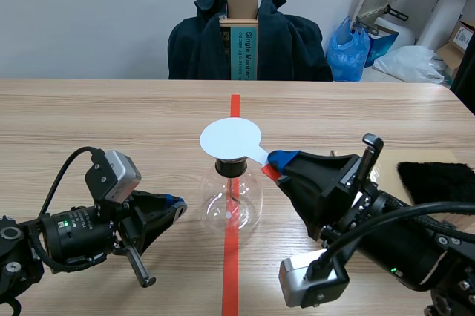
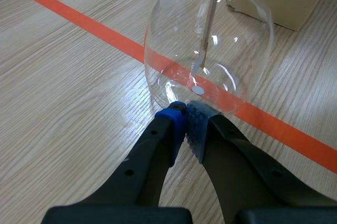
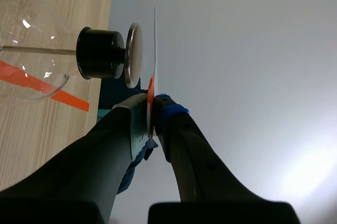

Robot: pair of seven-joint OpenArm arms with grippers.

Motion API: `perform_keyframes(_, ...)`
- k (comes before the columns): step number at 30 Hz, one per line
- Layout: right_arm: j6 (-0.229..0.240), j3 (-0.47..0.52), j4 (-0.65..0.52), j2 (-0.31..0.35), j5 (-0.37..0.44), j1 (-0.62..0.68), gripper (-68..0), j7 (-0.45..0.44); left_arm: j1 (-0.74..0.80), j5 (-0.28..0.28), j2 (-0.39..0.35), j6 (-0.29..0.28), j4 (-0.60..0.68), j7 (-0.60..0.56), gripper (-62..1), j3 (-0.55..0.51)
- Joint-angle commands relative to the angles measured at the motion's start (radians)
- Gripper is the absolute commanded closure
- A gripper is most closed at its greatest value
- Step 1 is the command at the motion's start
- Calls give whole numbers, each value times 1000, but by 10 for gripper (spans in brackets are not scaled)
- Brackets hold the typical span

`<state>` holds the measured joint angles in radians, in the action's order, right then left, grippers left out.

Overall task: Do the electroscope experiment.
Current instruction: 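Hold the plate still at the electroscope, then move the plate toward and away from the electroscope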

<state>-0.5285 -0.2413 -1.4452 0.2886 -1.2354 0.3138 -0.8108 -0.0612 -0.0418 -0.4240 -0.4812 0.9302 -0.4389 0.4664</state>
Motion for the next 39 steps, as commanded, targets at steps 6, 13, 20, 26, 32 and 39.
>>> perform_keyframes(6, -10, 6, -17, 2, 5, -15, -8, 12, -5, -13, 0, 0, 18, -14, -27, -5)
perform_keyframes(13, -10, 6, -17, 2, 5, -15, -8, 20, -5, -13, 0, 0, 18, -14, -27, -5)
perform_keyframes(20, -10, 6, -17, 2, 5, -15, -8, 36, -5, -13, 0, 0, 18, -14, -27, -5)
perform_keyframes(26, -10, 6, -17, 2, 5, -15, -8, 54, -5, -13, 0, 0, 18, -14, -27, -5)
perform_keyframes(32, -10, 6, -17, 2, 5, -14, -8, 82, -5, -13, 0, 0, 18, -14, -27, -5)
perform_keyframes(39, -10, 6, -17, 2, 5, -14, -8, 152, -3, -13, -1, 0, 18, -13, -27, -5)
